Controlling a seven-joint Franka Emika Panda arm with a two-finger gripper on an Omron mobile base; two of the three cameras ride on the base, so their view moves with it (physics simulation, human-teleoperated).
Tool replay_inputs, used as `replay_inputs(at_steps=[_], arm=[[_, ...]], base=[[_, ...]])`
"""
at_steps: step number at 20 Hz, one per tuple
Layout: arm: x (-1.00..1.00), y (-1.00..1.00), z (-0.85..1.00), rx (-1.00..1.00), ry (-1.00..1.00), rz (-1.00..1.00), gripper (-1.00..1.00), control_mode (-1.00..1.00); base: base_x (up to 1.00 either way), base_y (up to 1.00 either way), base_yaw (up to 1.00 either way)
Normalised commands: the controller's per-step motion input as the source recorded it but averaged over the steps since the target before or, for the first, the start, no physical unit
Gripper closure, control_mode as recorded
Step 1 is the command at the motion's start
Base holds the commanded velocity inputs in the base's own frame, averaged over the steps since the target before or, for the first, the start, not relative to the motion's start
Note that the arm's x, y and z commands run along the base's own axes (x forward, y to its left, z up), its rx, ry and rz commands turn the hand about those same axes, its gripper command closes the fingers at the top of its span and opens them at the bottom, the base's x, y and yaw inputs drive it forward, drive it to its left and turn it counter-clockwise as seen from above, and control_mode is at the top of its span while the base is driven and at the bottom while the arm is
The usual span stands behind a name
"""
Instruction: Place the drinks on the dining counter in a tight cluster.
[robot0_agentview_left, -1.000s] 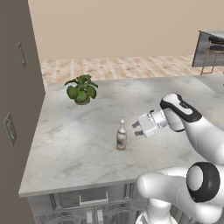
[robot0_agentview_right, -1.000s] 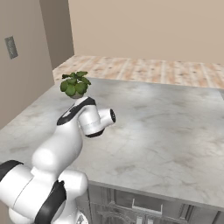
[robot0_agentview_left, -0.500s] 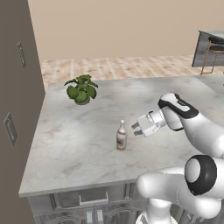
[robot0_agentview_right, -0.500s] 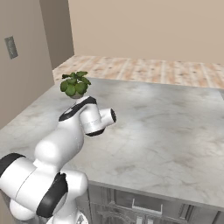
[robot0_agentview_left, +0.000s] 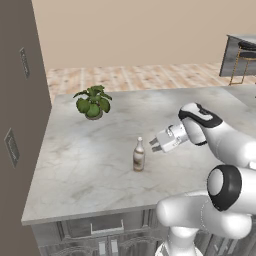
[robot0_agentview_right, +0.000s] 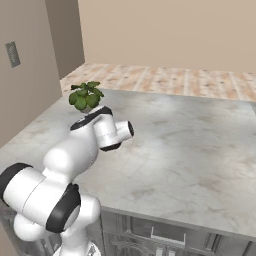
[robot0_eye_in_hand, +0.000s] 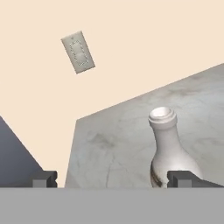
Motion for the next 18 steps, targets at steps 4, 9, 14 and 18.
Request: replay_inputs(at_steps=[4,9,14,18], arm=[[0.14,-0.09,0.0,0.0,0.0,0.0,-1.0,-1.0],[0.25,-0.11,0.0,0.0,0.0,0.0,-1.0,-1.0],[0.2,-0.01,-0.11,0.0,-0.01,0.01,-1.0,-1.0],[0.14,0.0,-0.25,0.0,-0.02,0.03,-1.0,-1.0]], base=[[0.0,0.0,0.0],[0.0,0.0,0.0],[0.0,0.0,0.0],[0.0,0.0,0.0]])
